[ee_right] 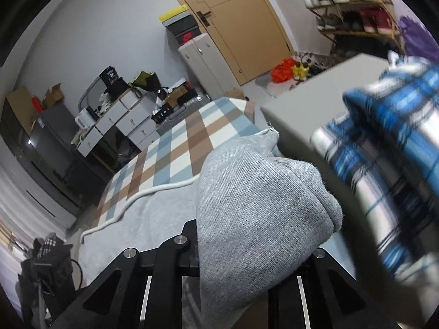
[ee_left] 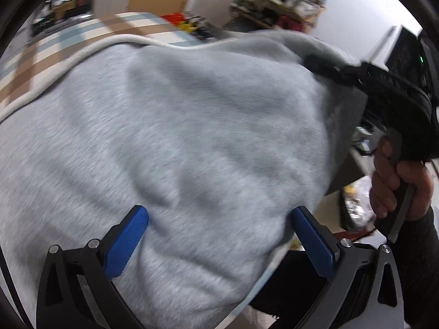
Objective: Fold large clothes
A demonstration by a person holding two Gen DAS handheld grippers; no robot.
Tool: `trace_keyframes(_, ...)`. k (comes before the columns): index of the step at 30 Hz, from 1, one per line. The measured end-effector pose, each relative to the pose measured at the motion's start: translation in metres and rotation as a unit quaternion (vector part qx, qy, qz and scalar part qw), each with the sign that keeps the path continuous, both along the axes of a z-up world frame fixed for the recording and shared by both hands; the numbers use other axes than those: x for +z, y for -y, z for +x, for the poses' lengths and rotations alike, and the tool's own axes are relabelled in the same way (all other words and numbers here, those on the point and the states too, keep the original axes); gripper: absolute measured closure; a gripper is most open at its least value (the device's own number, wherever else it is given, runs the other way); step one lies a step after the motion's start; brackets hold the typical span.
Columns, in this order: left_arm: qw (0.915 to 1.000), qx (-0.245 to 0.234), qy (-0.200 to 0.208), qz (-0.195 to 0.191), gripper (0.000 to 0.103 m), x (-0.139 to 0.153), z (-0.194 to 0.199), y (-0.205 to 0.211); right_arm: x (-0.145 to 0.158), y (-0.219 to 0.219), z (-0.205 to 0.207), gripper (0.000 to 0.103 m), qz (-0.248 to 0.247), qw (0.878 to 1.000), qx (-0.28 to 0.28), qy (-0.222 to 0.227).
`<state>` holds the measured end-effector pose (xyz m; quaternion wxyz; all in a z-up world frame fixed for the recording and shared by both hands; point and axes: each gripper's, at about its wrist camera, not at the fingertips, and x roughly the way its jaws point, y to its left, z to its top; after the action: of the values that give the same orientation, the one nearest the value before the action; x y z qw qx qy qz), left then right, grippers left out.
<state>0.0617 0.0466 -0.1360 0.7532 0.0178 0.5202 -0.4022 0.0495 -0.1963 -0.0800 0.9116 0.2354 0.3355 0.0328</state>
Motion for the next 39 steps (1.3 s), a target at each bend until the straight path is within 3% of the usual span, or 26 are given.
trace_keyframes(4, 0.9997, -0.017, -0.008, -0.018, 0.006, 0.01, 0.002, 0.001, 0.027, -0.008, 0.005, 0.085, -0.052, 0.998, 0.01, 0.013)
trace_keyframes(6, 0.9993, 0.001, -0.006, -0.037, 0.008, 0.03, -0.001, -0.029, 0.046, -0.026, 0.007, 0.086, -0.083, 0.996, 0.026, 0.027)
trace_keyframes(8, 0.999, 0.037, 0.008, -0.023, 0.008, 0.047, -0.006, -0.07, 0.065, -0.052, 0.007, 0.086, -0.112, 0.991, 0.049, 0.051)
trace_keyframes(11, 0.9913, 0.121, 0.043, 0.029, 0.008, 0.066, -0.012, -0.146, 0.094, -0.114, -0.008, 0.087, -0.177, 0.974, 0.097, 0.104)
trace_keyframes(15, 0.9739, 0.224, 0.039, -0.007, 0.008, 0.085, -0.027, -0.251, 0.103, -0.213, -0.031, 0.09, -0.252, 0.94, 0.171, 0.156)
trace_keyframes(17, 0.9642, 0.262, 0.037, -0.015, 0.008, 0.087, -0.038, -0.296, 0.093, -0.261, -0.037, 0.09, -0.277, 0.924, 0.206, 0.163)
trace_keyframes(20, 0.9552, 0.294, 0.028, -0.012, 0.008, 0.084, -0.047, -0.33, 0.055, -0.331, -0.047, 0.09, -0.321, 0.898, 0.256, 0.158)
trace_keyframes(24, 0.953, 0.303, 0.01, -0.006, 0.008, 0.074, -0.045, -0.343, -0.016, -0.398, -0.059, 0.089, -0.372, 0.864, 0.318, 0.119)
trace_keyframes(28, 0.9549, 0.296, -0.011, -0.012, 0.008, 0.07, -0.033, -0.343, -0.071, -0.427, -0.079, 0.088, -0.446, 0.821, 0.338, 0.112)
trace_keyframes(30, 0.961, 0.274, -0.015, -0.031, 0.008, 0.078, -0.034, -0.335, -0.078, -0.427, -0.083, 0.085, -0.449, 0.818, 0.341, 0.113)
trace_keyframes(32, 0.9674, 0.238, -0.029, -0.081, 0.008, 0.089, -0.025, -0.321, -0.08, -0.423, -0.083, 0.084, -0.44, 0.822, 0.346, 0.11)
trace_keyframes(34, 0.9664, 0.218, -0.063, -0.121, 0.008, 0.088, -0.005, -0.306, -0.079, -0.419, -0.083, 0.084, -0.421, 0.83, 0.35, 0.108)
trace_keyframes(39, 0.9721, 0.18, -0.119, -0.093, 0.008, 0.073, 0.045, -0.246, -0.075, -0.414, -0.09, 0.074, -0.37, 0.848, 0.366, 0.1)
